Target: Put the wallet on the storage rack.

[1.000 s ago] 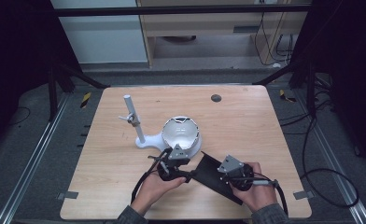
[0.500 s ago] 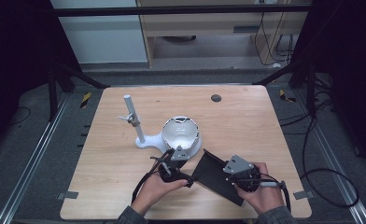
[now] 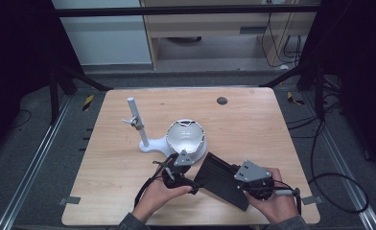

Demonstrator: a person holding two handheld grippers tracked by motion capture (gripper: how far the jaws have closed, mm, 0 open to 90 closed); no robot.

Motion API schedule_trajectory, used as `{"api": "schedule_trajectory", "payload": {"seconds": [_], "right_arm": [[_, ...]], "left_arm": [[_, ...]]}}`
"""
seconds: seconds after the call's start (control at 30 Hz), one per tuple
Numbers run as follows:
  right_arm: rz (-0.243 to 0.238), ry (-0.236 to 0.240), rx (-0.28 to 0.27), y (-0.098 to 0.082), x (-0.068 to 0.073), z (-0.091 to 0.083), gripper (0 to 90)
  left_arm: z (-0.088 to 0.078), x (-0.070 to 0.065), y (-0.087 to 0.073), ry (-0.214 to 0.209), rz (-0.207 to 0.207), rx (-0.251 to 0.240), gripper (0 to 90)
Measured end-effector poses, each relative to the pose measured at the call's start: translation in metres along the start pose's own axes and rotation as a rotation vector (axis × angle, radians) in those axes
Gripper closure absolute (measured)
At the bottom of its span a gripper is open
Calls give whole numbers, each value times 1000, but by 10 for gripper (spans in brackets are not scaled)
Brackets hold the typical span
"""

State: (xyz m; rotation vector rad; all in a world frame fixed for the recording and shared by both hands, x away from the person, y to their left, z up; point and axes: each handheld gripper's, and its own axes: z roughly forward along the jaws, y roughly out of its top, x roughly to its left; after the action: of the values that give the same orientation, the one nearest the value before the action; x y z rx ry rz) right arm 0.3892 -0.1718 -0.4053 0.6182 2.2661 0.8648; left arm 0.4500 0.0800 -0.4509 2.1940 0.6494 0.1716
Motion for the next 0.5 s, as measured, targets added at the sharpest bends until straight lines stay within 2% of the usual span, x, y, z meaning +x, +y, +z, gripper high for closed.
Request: {"api": "schedule_trajectory", "payload": {"seconds": [0.5], "right_arm": [[27, -2, -75, 3, -6, -17, 840]], "left_arm": [[-8, 0, 3, 6, 6, -8, 150]]}}
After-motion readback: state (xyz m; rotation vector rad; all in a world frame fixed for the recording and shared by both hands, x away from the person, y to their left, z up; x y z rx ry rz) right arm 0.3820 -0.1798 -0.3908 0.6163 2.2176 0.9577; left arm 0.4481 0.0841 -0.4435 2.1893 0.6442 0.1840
